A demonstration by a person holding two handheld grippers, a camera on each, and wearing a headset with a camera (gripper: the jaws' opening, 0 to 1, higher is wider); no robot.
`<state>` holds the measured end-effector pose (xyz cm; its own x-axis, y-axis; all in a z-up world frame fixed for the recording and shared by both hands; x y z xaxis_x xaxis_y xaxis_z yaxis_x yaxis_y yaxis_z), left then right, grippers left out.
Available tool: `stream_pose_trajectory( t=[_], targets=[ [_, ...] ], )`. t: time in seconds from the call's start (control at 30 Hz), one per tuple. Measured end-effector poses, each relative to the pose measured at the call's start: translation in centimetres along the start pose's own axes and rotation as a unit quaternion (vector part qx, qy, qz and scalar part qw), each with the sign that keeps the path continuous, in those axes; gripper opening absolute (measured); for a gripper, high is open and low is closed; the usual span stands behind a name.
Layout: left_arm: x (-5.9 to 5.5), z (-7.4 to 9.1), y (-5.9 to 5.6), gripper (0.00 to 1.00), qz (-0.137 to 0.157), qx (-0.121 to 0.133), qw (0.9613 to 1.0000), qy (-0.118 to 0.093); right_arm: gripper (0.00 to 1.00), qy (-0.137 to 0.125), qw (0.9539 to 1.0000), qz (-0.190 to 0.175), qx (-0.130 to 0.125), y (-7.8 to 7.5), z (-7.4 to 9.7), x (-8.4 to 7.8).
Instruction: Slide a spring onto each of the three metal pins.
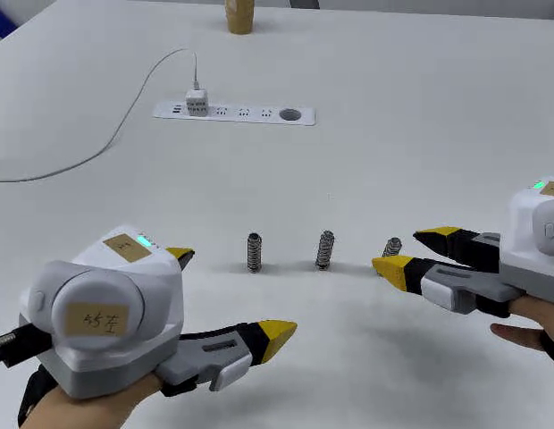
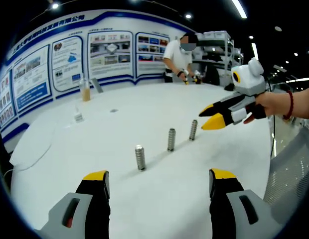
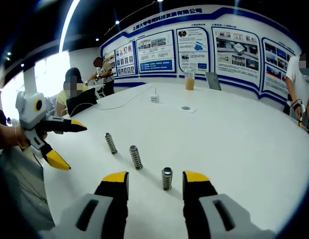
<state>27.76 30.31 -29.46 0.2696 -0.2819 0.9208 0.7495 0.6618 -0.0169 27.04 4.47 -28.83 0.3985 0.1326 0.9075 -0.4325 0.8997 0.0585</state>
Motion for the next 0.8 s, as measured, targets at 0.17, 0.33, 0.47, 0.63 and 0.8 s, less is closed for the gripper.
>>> stream_pose_trajectory(
  t=[0.17,0.33,0.47,0.63,0.8],
  targets=[
    [0.3,0.8,0.1,0.85,-0.001,0.003,1.0000,-0.001,0.52,-0.001,1.0000,-0.001,0.006,0.9,0.9,0.2],
    [0.3,1.6,0.1,0.86,0.002,0.005,1.0000,0.002,0.58,0.002,0.9999,-0.004,0.010,1.8,1.8,0.2],
    [0.3,2.3,0.1,0.86,0.006,0.010,0.9999,0.003,0.62,0.003,0.9999,-0.011,0.012,2.4,2.5,0.1],
    [0.1,3.0,0.1,0.88,0.012,0.014,0.9998,0.006,0.67,0.005,0.9998,-0.014,0.017,3.0,3.2,0.0],
    [0.0,3.6,0.0,0.89,0.021,0.015,0.9996,0.006,0.70,0.006,0.9997,-0.017,0.018,3.5,3.9,0.1]
  ],
)
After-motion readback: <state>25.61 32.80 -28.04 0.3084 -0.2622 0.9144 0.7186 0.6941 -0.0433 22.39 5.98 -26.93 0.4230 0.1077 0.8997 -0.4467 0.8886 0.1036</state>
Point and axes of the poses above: the centre of the closed fingertips' face, and the gripper's own axes: z roughly backward along the fingers, y roughly to its left, x roughly out of its top, the point moved 9 cm from there along z, roughly backward along the fingers, and after that the axes turned 5 degrees about -y, right-handed, at the moved point
